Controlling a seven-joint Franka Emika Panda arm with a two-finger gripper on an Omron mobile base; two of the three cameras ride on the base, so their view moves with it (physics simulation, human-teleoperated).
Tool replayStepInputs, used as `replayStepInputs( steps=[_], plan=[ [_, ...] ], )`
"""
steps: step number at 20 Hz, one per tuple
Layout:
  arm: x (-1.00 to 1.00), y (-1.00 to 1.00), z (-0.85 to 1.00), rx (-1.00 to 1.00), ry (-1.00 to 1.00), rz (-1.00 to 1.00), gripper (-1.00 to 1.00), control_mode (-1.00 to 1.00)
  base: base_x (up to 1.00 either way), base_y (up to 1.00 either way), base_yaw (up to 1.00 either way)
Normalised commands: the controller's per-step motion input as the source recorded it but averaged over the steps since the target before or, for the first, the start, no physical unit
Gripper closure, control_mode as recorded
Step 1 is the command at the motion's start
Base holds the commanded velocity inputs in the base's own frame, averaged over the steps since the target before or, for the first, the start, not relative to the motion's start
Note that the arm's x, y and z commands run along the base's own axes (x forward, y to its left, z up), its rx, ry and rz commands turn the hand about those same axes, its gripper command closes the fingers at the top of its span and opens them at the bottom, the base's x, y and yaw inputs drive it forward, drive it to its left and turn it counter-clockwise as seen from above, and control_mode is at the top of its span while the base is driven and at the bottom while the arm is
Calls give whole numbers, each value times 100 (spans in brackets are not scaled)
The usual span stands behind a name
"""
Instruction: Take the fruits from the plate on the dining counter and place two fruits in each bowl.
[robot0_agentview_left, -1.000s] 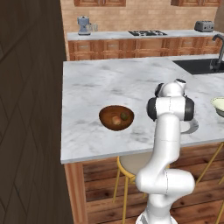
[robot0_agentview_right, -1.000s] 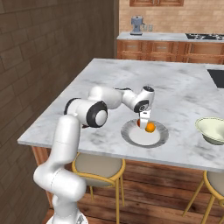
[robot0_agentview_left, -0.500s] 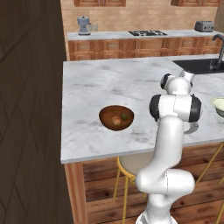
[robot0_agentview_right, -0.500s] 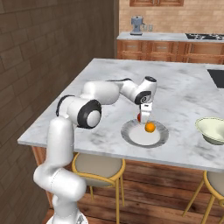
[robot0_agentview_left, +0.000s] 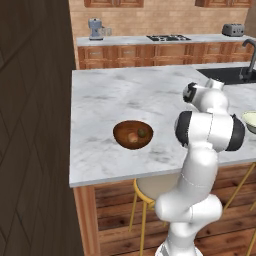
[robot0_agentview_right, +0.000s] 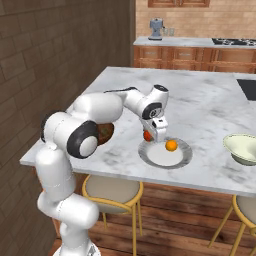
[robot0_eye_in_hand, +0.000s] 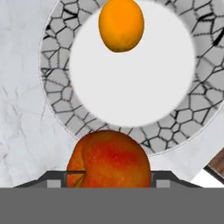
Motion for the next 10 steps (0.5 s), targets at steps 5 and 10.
replayStepInputs(
  steps=[5, 10],
  plan=[
    [-52, 80, 37, -4, -14, 52, 100, -100, 0, 0, 0],
    [-56, 100, 36, -15, -5, 44, 100, -100, 0, 0, 0]
  ],
)
